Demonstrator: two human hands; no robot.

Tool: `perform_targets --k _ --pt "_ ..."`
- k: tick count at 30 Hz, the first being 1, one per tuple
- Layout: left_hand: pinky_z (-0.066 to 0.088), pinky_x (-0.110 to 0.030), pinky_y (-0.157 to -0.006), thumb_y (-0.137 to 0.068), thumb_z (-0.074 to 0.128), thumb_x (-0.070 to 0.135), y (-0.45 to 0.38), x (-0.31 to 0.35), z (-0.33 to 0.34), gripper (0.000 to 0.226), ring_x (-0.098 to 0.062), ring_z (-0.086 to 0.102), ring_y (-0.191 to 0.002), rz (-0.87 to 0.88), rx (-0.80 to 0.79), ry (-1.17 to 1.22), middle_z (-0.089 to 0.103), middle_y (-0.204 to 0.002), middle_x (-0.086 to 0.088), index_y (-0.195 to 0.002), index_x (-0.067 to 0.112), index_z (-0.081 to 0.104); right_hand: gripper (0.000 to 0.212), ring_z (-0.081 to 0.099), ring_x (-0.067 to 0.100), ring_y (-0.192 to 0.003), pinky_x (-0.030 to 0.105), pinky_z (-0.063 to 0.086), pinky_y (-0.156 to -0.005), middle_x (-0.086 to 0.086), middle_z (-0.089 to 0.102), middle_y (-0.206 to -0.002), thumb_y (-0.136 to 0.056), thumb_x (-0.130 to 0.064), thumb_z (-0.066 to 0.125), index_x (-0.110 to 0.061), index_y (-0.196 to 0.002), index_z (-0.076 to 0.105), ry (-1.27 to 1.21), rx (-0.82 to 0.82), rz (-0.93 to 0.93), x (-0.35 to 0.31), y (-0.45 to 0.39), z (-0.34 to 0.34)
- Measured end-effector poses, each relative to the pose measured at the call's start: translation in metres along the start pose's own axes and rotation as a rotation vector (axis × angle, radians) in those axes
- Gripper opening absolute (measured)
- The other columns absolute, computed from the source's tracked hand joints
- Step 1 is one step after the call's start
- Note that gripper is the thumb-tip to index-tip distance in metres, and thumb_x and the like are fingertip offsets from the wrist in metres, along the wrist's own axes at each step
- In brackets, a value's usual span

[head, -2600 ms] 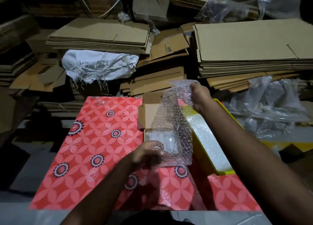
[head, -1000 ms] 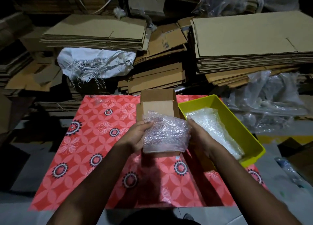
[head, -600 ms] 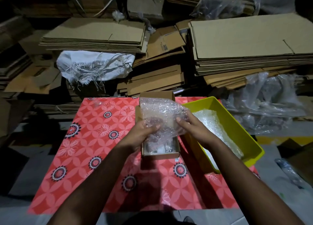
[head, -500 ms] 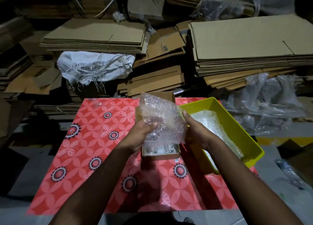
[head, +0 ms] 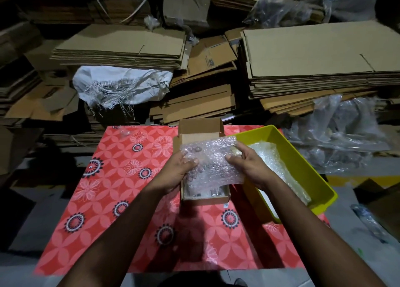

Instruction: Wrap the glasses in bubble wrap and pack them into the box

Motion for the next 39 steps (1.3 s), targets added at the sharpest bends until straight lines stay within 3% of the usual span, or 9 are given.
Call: perform_targets --k 3,8,12,21,25,29,32,34,39 --pt "0.057 -0.036 -0.088 -0.097 0.055 -0.004 0.003 0.01 0.002 0.036 -0.022 0.068 -0.111 0.076 0.036 0.019 0.073 -0.117 -0.001 -0.121 0.023 0.059 0.042 0.069 0.003 -0.088 0.019 0.051 -0.078 -0.009 0.076 -0.098 -0.097 0.003 0.056 -0.015 -0.135 0.058 0.017 0.021 -0.088 -0.002 0.004 -0.001" --pt "0.056 -0.031 -0.087 -0.089 0.06 -0.006 0.004 0.014 0.0 0.024 -0.016 0.07 -0.098 0.103 0.074 0.026 0.071 -0.106 -0.008 -0.108 0.007 0.063 0.022 0.074 0.017 -0.071 0.026 0.058 -0.065 0.007 0.078 -0.084 -0.081 0.006 0.064 -0.01 -0.084 0.08 -0.128 0.101 -0.068 0.004 0.007 0.005" --pt "0.057 -0.043 -0.093 -0.093 0.053 -0.01 0.009 0.015 0.005 0.024 -0.021 0.073 -0.096 0.078 0.008 0.082 0.075 -0.101 -0.008 -0.113 0.001 0.062 0.021 0.07 0.016 -0.083 0.024 0.054 -0.075 0.001 0.075 -0.089 -0.083 0.005 0.066 -0.012 -0.09 0.074 -0.018 0.075 -0.155 0.001 0.007 0.006" --pt "0.053 -0.052 -0.091 -0.105 0.035 0.039 0.004 0.016 0.0 0.043 -0.031 0.062 -0.114 -0.051 0.088 0.376 0.063 -0.127 -0.01 -0.135 0.014 0.055 0.036 0.052 0.01 -0.054 0.021 0.041 -0.056 -0.002 0.056 -0.055 -0.065 0.014 0.042 -0.014 -0.05 0.06 0.006 0.107 -0.174 0.006 -0.002 0.004" --pt "0.036 -0.073 -0.105 -0.085 0.063 0.07 0.003 0.002 -0.007 0.076 -0.043 0.037 -0.141 -0.182 0.085 0.267 0.039 -0.155 -0.016 -0.147 0.028 0.045 0.021 0.052 0.008 -0.059 0.018 0.04 -0.062 -0.003 0.056 -0.055 -0.059 0.004 0.039 -0.009 -0.052 0.054 0.18 0.086 -0.267 0.001 -0.004 -0.001" --pt "0.041 -0.06 -0.108 -0.081 0.08 0.044 0.003 -0.008 -0.004 0.06 -0.037 0.058 -0.125 -0.112 0.06 0.079 0.063 -0.13 -0.02 -0.124 0.007 0.062 0.02 0.051 0.012 -0.061 0.022 0.04 -0.056 0.006 0.053 -0.075 -0.084 0.008 0.049 -0.011 -0.083 0.056 0.024 0.224 -0.189 0.001 -0.008 -0.001" --pt "0.046 -0.054 -0.106 -0.089 0.072 0.026 0.004 -0.005 0.0 0.04 -0.03 0.066 -0.116 -0.027 0.118 0.075 0.071 -0.121 -0.013 -0.123 0.006 0.064 0.021 0.067 0.023 -0.071 0.03 0.054 -0.062 0.016 0.065 -0.093 -0.105 -0.029 0.04 -0.018 -0.112 0.056 -0.424 0.185 0.117 0.0 0.002 0.008" --pt "0.046 -0.054 -0.106 -0.091 0.073 0.025 0.004 -0.008 0.003 0.037 -0.024 0.067 -0.115 0.013 0.161 0.005 0.071 -0.122 -0.006 -0.124 0.012 0.064 0.051 0.072 0.033 -0.095 0.043 0.059 -0.079 0.019 0.073 -0.11 -0.102 -0.051 0.04 -0.01 -0.12 0.063 -0.302 0.027 0.24 0.004 0.008 0.01" --pt "0.041 -0.053 -0.112 -0.075 0.081 0.059 0.001 -0.021 0.003 0.088 -0.021 0.05 -0.136 0.037 0.141 -0.15 0.05 -0.15 0.001 -0.147 0.028 0.042 0.029 0.074 0.026 -0.098 0.029 0.059 -0.072 0.017 0.073 -0.114 -0.098 -0.015 0.06 0.001 -0.122 0.062 -0.089 -0.048 0.16 0.005 0.009 0.015"
Point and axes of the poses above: each hand's wrist, its own y-axis away from the middle knuckle, its own z-axis out of the palm, x = y × z, the point moved 1 cm from there along -y, towards the middle knuckle
